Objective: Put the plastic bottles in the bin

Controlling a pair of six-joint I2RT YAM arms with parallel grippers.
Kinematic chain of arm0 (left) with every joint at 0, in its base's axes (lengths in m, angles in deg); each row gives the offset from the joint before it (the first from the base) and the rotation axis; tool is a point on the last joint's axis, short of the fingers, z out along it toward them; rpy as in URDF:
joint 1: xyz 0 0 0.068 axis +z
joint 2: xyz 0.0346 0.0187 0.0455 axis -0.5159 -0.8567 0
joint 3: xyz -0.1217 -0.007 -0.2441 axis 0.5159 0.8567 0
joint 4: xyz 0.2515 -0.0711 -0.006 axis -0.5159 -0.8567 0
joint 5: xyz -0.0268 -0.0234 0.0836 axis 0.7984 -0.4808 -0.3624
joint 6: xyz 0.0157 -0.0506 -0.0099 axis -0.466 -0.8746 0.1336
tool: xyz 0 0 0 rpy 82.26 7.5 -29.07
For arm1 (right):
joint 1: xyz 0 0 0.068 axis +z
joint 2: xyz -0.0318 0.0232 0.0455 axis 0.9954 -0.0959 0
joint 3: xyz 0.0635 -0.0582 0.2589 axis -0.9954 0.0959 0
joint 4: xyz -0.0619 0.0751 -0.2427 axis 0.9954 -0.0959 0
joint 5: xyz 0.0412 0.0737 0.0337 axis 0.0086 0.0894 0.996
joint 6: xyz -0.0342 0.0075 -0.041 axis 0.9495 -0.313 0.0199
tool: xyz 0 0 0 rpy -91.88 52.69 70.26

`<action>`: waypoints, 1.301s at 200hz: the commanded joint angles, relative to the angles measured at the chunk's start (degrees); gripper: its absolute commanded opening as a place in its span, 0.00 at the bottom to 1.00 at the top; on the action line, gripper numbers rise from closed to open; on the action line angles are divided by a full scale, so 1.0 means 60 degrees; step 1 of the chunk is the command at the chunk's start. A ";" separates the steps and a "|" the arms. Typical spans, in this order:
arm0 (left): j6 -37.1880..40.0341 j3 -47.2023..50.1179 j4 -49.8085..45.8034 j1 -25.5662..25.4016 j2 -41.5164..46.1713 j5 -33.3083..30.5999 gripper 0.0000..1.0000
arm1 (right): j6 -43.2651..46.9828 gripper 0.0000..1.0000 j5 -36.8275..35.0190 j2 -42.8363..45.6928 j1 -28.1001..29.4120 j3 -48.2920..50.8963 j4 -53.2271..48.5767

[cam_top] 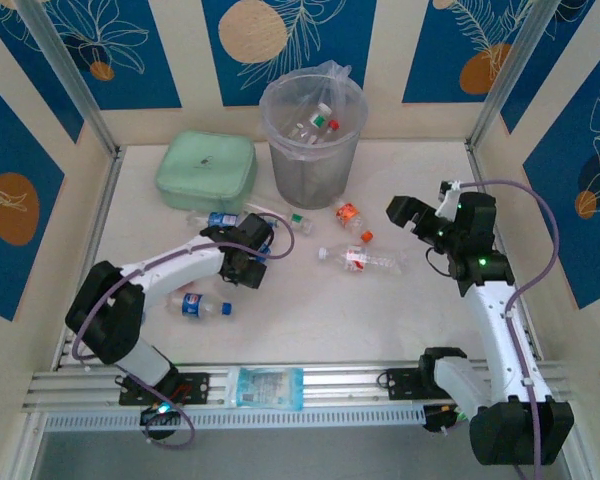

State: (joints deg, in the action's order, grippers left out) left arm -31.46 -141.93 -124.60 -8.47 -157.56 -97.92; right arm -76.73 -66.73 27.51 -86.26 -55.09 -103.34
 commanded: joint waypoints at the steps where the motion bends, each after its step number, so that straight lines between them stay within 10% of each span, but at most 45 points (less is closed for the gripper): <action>1: -0.0158 0.0173 0.0250 -0.0062 -0.0219 0.0079 0.66 | -0.0666 0.99 0.0732 0.0236 -0.0127 0.0547 0.0561; 195: -0.0017 -0.0998 -0.0981 -0.0755 0.0829 -0.0007 0.43 | -0.1230 0.99 0.2414 -0.0751 0.0781 0.0459 0.2038; 260: -0.0198 0.0372 0.2522 -0.1170 0.2889 0.3225 0.39 | -0.0634 0.96 0.3130 -0.2381 0.3006 -0.0663 0.2906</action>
State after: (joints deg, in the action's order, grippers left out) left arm -31.55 -143.91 -120.14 -14.02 -142.24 -88.41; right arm -81.65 -50.73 16.28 -70.96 -56.49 -89.05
